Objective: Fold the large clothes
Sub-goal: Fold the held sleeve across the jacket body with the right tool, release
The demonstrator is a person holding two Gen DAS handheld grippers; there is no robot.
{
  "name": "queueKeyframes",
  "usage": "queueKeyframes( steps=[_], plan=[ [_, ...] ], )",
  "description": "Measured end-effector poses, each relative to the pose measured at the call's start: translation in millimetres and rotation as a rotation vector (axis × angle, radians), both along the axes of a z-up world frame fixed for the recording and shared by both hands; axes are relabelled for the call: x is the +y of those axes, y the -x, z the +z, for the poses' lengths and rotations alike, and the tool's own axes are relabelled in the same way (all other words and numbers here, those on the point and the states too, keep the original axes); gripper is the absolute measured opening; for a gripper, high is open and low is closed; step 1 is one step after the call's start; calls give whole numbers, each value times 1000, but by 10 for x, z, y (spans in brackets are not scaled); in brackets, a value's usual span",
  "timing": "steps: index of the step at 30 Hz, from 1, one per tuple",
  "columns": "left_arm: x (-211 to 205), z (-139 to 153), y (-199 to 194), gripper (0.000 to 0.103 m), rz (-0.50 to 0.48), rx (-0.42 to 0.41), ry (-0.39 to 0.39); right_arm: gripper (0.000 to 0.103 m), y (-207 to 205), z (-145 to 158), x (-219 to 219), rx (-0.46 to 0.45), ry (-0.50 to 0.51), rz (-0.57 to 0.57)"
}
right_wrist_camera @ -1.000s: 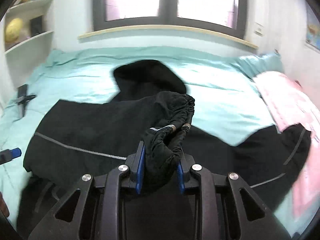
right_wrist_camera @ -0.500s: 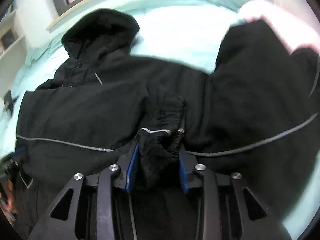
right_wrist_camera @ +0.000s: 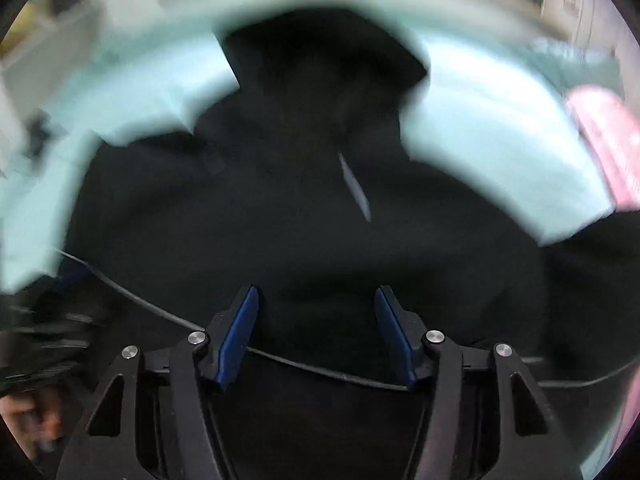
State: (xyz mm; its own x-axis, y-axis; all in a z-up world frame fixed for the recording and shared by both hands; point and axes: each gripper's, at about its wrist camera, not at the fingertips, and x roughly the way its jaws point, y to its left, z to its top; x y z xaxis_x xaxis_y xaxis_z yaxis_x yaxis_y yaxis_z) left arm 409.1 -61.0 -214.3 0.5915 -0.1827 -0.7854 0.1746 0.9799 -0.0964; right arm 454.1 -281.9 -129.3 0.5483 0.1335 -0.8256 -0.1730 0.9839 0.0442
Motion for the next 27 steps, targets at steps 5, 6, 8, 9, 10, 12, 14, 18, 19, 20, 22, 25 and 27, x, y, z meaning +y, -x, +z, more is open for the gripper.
queueKeyframes(
  steps=[5,6,8,9,10,12,14,18,19,20,22,25,27],
  plan=[
    [-114,-42,61,75,-4,-45,-101,62,66,-144,-144,-3,-44,-9],
    [-107,-45,65,76,-2,-51,-103,62,142,-77,-168,-16,-38,-5],
    [-119,-30,128,76,2,-71,-117,62,391,134,-223,-85,-33,19],
    [-153,-43,64,76,3,-79,-124,62,539,248,-272,-125,-30,25],
    [-150,-41,74,76,4,-82,-128,63,654,328,-320,-152,-25,18],
    [-177,-61,34,76,4,-81,-122,63,861,416,-479,-173,-25,-21],
    [-169,-63,44,76,5,-82,-119,63,870,274,-599,-117,-13,-36],
    [-179,-59,40,77,-1,-87,-116,62,720,-231,-739,-39,-26,-27],
    [-186,-63,23,77,-2,-87,-116,62,744,-246,-752,-62,-33,-36],
    [-170,-66,41,77,-3,-89,-117,62,779,-254,-749,-86,-25,-43],
    [-159,-74,41,78,-5,-96,-113,63,829,-268,-710,-119,6,-49],
    [-165,-83,56,79,-4,-112,-113,63,874,-282,-756,-145,-19,-49],
    [-172,-87,72,79,-1,-127,-115,64,987,-264,-824,-169,-56,-50]
  ],
)
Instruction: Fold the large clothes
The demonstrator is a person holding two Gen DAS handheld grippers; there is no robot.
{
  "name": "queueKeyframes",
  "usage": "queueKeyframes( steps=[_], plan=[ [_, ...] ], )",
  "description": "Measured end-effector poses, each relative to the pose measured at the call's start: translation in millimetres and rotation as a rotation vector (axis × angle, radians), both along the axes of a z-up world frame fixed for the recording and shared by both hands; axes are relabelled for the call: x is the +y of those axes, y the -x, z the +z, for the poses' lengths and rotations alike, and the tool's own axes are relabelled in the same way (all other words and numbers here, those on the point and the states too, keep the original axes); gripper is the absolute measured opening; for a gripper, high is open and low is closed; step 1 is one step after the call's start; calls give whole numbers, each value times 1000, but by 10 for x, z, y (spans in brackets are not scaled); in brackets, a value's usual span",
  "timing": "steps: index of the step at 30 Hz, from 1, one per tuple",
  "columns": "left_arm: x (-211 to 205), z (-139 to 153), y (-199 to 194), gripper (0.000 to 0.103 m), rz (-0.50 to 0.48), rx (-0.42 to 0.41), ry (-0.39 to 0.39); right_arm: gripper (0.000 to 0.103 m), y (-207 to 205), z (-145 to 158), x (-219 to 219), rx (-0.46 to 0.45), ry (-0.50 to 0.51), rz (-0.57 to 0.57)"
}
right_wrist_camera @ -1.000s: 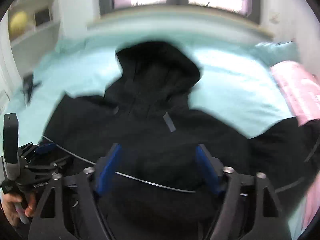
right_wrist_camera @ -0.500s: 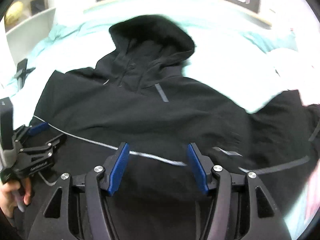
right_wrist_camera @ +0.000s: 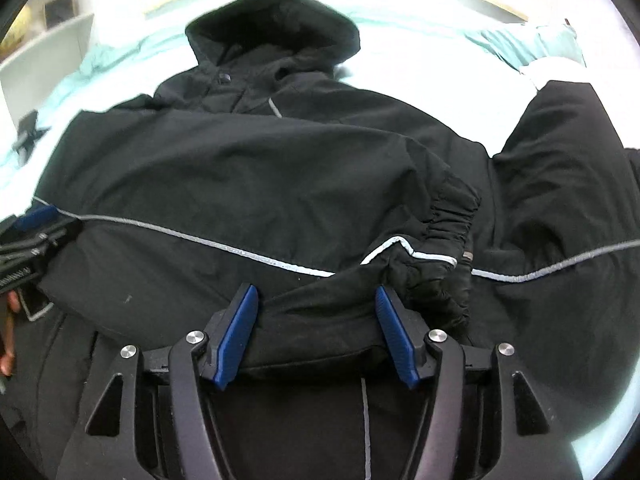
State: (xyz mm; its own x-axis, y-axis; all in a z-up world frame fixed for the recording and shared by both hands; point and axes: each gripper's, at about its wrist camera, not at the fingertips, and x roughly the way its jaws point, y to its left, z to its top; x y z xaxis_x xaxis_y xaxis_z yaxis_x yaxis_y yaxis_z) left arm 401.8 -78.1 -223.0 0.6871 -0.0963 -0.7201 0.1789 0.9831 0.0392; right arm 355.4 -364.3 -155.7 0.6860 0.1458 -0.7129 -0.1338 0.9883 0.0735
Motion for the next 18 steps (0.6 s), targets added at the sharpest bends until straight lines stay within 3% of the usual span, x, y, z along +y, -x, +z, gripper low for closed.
queueKeyframes(
  steps=[4,7,10,13,18],
  plan=[
    [21,24,66,79,-2,-18,15,64,137,75,38,-31,-36,-37],
    [66,115,206,79,12,-27,32,66,532,282,15,-89,-40,-65],
    [-50,386,426,79,-43,-56,22,69,1008,559,-177,-156,-101,-13],
    [-322,708,569,79,-82,-102,47,80,1345,753,-559,-208,-116,-61],
    [-1199,993,569,79,-248,-62,139,80,1404,888,-1291,-211,-97,-202]
  ],
)
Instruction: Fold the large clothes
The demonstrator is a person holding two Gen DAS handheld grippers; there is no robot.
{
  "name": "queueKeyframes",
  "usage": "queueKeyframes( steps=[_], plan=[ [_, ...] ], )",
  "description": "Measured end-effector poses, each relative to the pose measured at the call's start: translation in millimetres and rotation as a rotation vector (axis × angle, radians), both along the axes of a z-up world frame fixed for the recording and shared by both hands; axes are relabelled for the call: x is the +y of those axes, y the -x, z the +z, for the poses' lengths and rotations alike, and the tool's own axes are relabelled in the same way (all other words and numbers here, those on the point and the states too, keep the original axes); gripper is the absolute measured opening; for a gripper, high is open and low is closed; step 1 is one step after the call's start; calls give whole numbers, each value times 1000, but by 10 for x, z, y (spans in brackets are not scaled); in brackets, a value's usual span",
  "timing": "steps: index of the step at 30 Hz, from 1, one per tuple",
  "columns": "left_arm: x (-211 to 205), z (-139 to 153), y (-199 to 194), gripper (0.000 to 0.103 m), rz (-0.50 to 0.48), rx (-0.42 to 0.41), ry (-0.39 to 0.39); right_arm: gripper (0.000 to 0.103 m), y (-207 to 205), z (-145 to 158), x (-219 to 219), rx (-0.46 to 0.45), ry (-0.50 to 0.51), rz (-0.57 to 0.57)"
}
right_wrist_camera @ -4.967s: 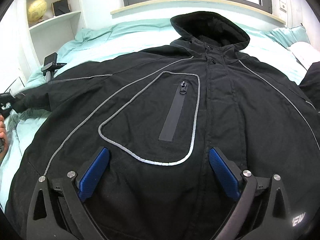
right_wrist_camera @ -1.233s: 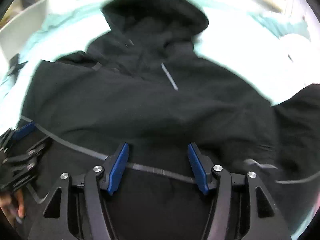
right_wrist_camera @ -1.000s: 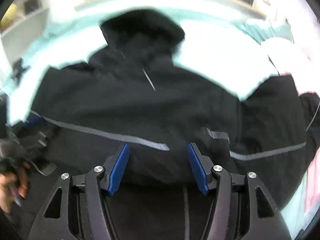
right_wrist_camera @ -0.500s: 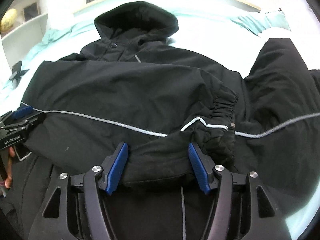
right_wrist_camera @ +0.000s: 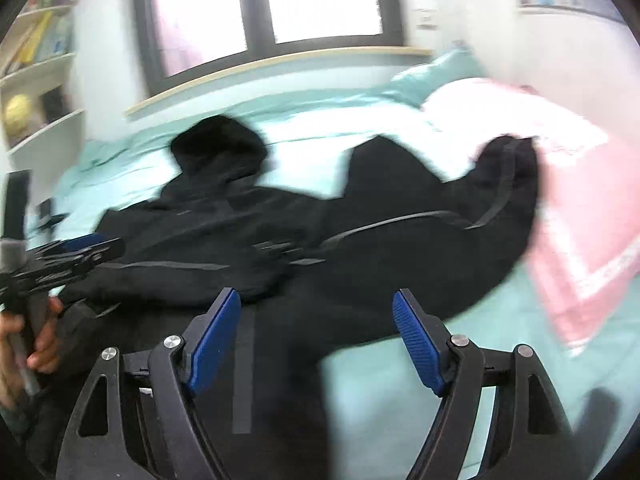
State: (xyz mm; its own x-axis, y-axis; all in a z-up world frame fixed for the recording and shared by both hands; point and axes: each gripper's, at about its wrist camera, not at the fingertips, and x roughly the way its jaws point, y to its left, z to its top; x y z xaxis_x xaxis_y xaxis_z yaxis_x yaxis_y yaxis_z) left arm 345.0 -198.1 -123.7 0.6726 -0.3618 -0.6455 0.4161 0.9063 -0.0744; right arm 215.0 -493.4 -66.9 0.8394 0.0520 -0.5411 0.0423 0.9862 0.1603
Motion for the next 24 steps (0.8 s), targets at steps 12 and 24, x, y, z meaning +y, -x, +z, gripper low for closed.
queueKeyframes(
  steps=[12,24],
  plan=[
    [-1077,-1022,-326,79,-206,172,-91,80,-671,-39,-1583,31,-27,-253],
    [-1050,-1062,-221,81,-224,97,-47,59,-1857,-229,-2446,85,-143,-285]
  ],
)
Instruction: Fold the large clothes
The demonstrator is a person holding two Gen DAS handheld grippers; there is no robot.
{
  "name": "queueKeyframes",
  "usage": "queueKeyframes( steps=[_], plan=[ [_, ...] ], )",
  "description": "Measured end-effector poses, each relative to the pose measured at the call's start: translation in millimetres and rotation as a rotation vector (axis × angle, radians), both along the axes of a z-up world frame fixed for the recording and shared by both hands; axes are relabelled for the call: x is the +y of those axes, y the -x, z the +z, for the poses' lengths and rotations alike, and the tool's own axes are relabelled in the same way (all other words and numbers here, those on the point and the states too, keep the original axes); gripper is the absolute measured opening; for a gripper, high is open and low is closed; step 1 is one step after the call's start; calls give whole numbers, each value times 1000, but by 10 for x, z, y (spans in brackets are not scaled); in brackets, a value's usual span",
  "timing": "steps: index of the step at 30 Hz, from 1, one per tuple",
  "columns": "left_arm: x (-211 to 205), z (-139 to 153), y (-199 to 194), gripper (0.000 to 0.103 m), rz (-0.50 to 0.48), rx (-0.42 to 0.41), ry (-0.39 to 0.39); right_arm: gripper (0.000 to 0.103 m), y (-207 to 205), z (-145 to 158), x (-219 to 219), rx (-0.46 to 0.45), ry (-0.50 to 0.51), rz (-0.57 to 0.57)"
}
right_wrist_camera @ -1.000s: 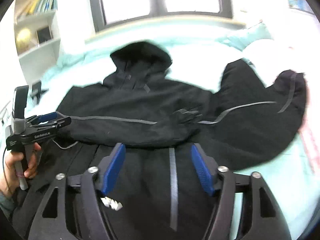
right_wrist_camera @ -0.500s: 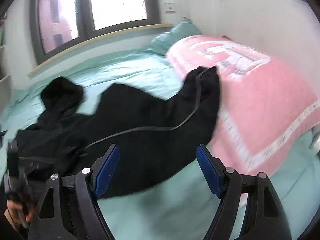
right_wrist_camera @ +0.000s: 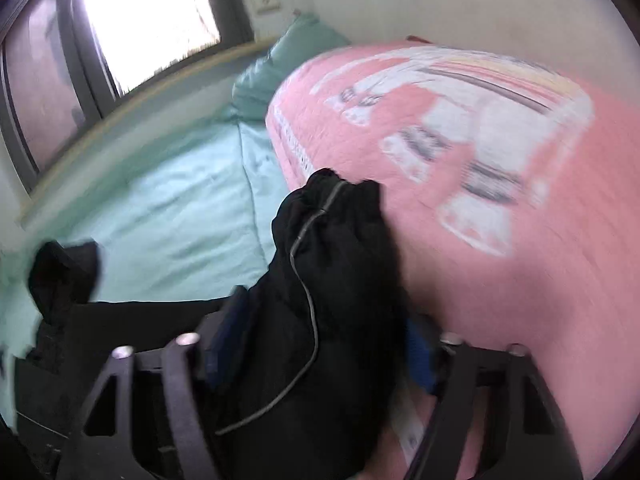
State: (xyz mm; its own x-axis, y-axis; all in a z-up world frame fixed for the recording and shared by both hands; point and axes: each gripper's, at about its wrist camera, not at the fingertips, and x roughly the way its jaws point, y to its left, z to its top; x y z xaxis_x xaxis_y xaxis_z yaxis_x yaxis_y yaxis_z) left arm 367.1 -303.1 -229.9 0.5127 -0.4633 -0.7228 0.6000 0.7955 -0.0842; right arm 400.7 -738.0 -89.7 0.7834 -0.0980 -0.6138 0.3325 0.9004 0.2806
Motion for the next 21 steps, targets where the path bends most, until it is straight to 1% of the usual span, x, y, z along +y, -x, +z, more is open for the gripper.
queueKeyframes(
  steps=[1,3,4,6,8,11,14,16,18,21],
  plan=[
    [17,6,10,81,-1,0,2,42,-94,-25,27,26,3,14],
    [17,7,7,81,-2,0,5,13,-132,-35,84,42,-2,33],
    [13,10,13,81,-2,0,5,13,-64,12,144,22,13,37],
    [10,10,11,81,-2,-2,4,12,127,148,281,-5,73,23],
    [12,10,12,81,-2,-2,4,12,450,364,355,-48,140,-21],
    [14,9,11,81,-2,-2,4,12,1021,696,267,-88,241,-174],
    [9,10,13,81,-1,-4,-1,12,1429,840,69,-102,273,-285],
    [6,9,14,82,-1,-6,-3,12,1567,822,-86,-92,221,-299],
    [5,8,14,82,0,-6,-4,12,1591,696,-199,-63,168,-300],
    [4,7,14,82,0,-6,-3,12,1504,440,-323,-2,152,-317]
  ],
)
